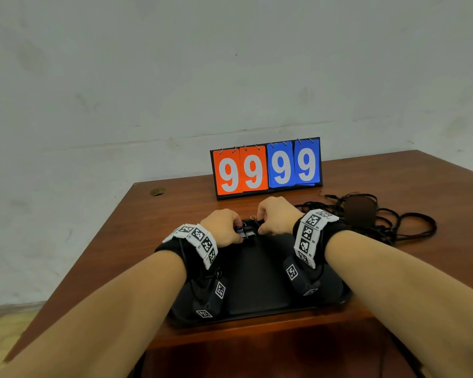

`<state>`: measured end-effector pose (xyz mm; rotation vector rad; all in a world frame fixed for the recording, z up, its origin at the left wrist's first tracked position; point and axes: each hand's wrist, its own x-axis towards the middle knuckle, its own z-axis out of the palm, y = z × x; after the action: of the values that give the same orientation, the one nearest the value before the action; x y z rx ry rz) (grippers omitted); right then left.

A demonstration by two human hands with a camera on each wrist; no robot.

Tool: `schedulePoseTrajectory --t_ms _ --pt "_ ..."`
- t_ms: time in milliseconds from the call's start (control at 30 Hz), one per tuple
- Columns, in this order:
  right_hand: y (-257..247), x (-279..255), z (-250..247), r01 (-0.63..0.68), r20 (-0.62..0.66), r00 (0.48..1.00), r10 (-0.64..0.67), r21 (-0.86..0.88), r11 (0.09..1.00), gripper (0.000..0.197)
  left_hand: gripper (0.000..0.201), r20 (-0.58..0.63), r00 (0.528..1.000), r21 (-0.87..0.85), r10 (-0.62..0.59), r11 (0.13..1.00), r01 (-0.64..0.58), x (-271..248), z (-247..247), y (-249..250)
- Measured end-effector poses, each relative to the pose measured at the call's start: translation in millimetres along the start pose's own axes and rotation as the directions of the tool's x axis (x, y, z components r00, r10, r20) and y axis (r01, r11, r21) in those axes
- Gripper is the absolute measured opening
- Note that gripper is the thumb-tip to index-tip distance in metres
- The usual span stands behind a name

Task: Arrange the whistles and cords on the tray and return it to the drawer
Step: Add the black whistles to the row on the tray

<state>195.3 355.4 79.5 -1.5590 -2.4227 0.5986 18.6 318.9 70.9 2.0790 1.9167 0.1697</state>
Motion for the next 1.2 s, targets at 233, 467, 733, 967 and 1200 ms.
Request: schedulePoseTrajectory --t_ms 233,467,733,967,1200 --pt "-2.8 -2.1 4.8 -0.004 0.048 0.999 0.005 -0.024 1.000 0.029 0.051 0.007 0.997 -0.021 -0.071 0.997 0.072 -16.6 -16.3 -24.3" --pt "-7.1 -5.5 7.6 0.037 0.063 0.997 -0.033 -0.050 0.998 0.048 0.053 0.034 0.996 0.007 -0.080 0.997 0.079 -26.8 -16.8 -38.6" --pt "-9.9 -6.0 8.7 0.084 0.087 0.993 -0.078 -0.076 0.993 0.046 0.043 0.039 0.996 0.005 -0.075 0.997 0.075 -22.5 -16.0 -41.8" --pt "-10.5 -6.5 10.8 0.073 0.085 0.994 -0.068 -0.063 0.995 0.047 0.041 0.018 0.998 -0.017 -0.067 0.998 0.068 -24.0 -15.3 -40.3" --pt "-10.7 -35.6 -8.7 0.085 0.043 0.996 -0.084 -0.025 0.996 0.052 0.041 -0.102 0.993 -0.043 -0.052 0.998 0.048 -39.3 -26.0 -12.3"
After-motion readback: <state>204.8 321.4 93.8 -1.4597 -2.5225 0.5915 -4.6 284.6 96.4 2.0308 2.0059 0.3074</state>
